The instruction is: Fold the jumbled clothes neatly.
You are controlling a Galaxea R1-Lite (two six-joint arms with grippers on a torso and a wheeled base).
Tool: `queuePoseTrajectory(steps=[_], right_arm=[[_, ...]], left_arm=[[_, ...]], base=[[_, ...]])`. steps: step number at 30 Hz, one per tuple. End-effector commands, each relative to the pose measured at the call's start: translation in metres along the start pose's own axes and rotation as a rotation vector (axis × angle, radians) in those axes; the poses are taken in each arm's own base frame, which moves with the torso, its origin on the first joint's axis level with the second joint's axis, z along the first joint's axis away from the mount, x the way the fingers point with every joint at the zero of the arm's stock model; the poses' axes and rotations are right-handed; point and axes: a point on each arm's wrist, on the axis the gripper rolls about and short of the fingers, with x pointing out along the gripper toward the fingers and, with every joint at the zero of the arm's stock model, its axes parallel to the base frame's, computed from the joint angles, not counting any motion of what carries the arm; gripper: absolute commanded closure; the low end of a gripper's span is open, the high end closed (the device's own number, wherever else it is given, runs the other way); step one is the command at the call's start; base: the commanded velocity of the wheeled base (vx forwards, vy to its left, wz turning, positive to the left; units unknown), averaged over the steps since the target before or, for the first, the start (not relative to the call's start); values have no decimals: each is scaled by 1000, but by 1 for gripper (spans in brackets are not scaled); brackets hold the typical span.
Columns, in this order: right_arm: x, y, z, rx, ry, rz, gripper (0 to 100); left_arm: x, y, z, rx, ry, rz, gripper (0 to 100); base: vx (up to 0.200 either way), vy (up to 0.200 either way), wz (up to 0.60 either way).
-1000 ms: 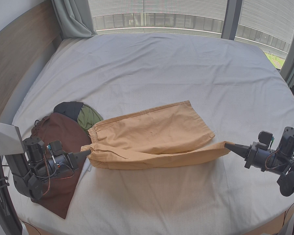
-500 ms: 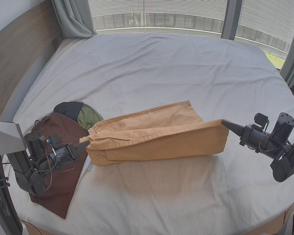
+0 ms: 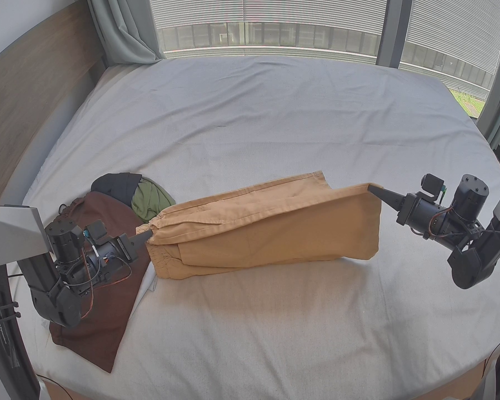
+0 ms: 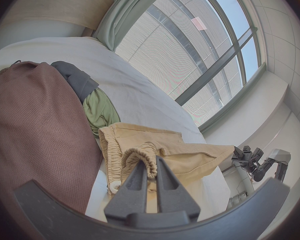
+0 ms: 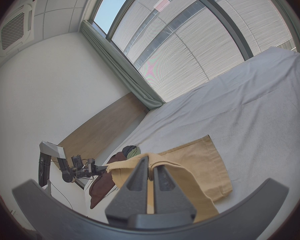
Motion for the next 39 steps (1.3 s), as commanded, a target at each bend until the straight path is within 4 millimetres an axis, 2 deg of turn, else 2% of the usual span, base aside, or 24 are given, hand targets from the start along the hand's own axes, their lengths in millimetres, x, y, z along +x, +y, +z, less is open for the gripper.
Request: queuePoseTrajectory(steps=[1, 10, 26, 39], right_arm=[[15, -10, 5, 9, -1, 4, 100], [34, -26, 11, 13, -1, -1, 100], [80, -60, 11, 15, -8, -11, 100], [97, -74, 2, 25, 6, -12, 100]], left_arm=[[9, 5, -3, -1, -3, 5, 100], [18, 4, 2, -35, -42, 8, 100], [38, 21, -6, -47, -63, 50, 100], [51, 23, -12, -70, -66, 46, 100]], base=[[0, 0, 0], [0, 0, 0], [0, 0, 0], [0, 0, 0]])
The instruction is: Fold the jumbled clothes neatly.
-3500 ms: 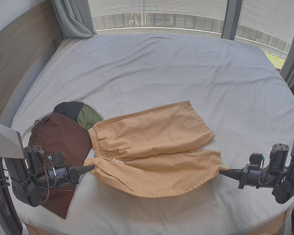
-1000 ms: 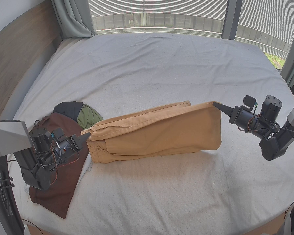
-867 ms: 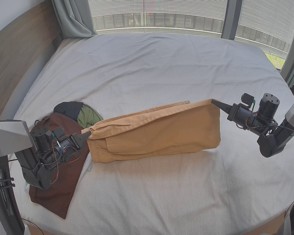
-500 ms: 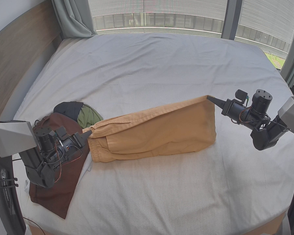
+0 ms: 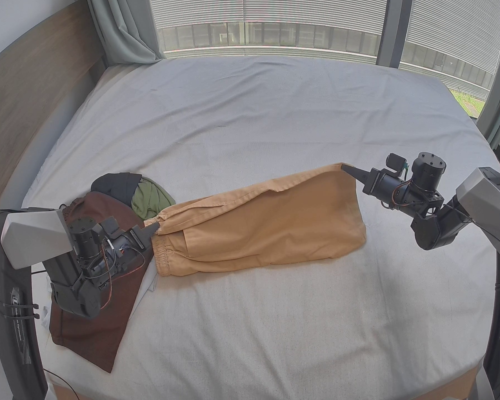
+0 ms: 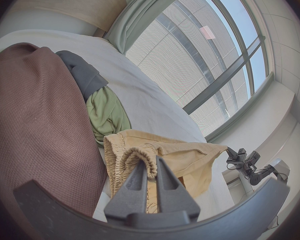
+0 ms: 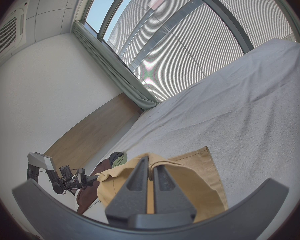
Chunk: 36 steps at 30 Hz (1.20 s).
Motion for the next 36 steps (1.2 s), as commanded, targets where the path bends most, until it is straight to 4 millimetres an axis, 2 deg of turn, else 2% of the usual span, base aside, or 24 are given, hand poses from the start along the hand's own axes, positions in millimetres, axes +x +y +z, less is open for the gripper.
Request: queuePoseTrajectory(steps=[1, 10, 11, 21, 31, 36], right_arm=[[6, -9, -7, 3, 4, -1, 100], [12, -10, -12, 5, 10, 7, 100], [12, -11, -12, 4, 11, 6, 0], [22, -5, -25, 16, 12, -15, 0], [15, 13, -37, 43, 60, -8, 0], [12, 15, -38, 39, 54, -5, 0]], left_arm=[[4, 1, -6, -3, 15, -2, 100], [6, 6, -8, 1, 15, 5, 100], [6, 7, -8, 0, 14, 6, 0], [9, 6, 1, 8, -40, 23, 0], [7, 3, 3, 9, -43, 20, 0], [7, 3, 4, 11, -44, 21, 0]], base=[[0, 0, 0], [0, 0, 0], [0, 0, 0], [0, 0, 0], [0, 0, 0], [0, 0, 0]])
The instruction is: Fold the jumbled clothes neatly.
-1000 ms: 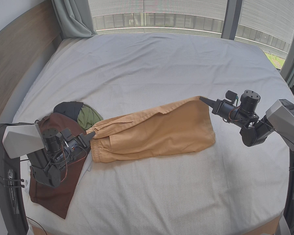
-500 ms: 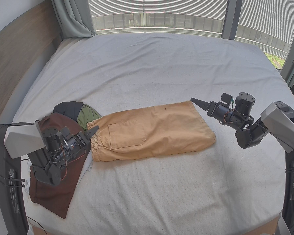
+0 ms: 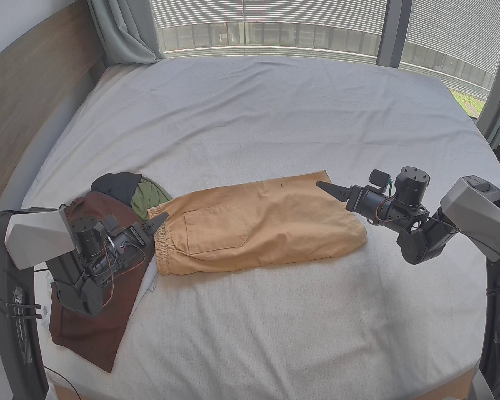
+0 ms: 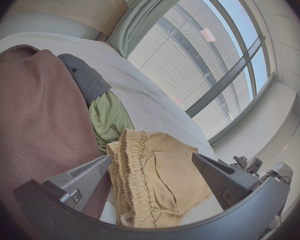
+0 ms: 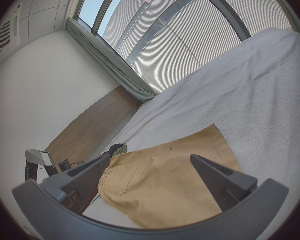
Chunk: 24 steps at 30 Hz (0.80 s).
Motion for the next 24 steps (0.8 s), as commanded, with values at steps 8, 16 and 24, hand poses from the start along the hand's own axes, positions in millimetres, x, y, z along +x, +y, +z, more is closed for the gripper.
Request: queuePoseTrajectory(steps=[8, 16, 24], right_arm=[[-3, 31, -28, 8, 2, 23, 0], [-20, 43, -43, 9, -11, 11, 0], [-34, 39, -58, 46, -30, -66, 0]], left_arm=[[-3, -6, 0, 1, 5, -10, 0], [-7, -9, 1, 2, 17, -18, 0], [-17, -18, 6, 1, 61, -88, 0]], base=[[0, 0, 0], [0, 0, 0], [0, 0, 0]])
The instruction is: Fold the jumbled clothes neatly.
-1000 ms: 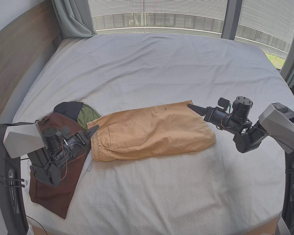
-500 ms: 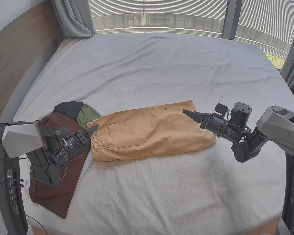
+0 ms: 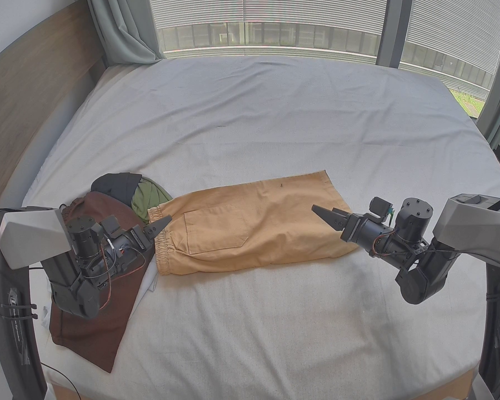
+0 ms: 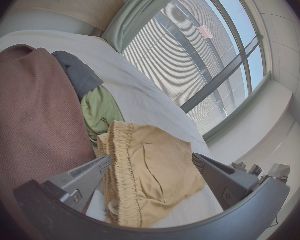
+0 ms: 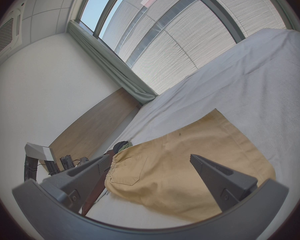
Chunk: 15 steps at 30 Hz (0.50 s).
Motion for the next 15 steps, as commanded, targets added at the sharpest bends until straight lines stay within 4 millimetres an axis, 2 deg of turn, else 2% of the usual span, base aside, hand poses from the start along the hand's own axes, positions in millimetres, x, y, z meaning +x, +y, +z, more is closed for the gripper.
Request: queuePoseTrajectory(steps=[1, 3, 6, 9, 15], right_arm=[[-5, -3, -4, 15, 9, -25, 0], [-4, -1, -2, 17, 2, -21, 0], [-10, 1, -9, 28, 32, -31, 0], [-9, 1, -8, 26, 28, -29, 0], [-10, 2, -10, 29, 38, -28, 0]], left_arm=[[-8, -10, 8, 5, 11, -43, 0], [-11, -10, 8, 6, 22, -54, 0], [-17, -12, 7, -2, 45, -70, 0], [-21, -14, -1, -13, 94, -87, 0], [-22, -20, 6, 0, 72, -101, 0]], base=[[0, 0, 0], [0, 0, 0], [0, 0, 0], [0, 0, 0], [0, 0, 0]])
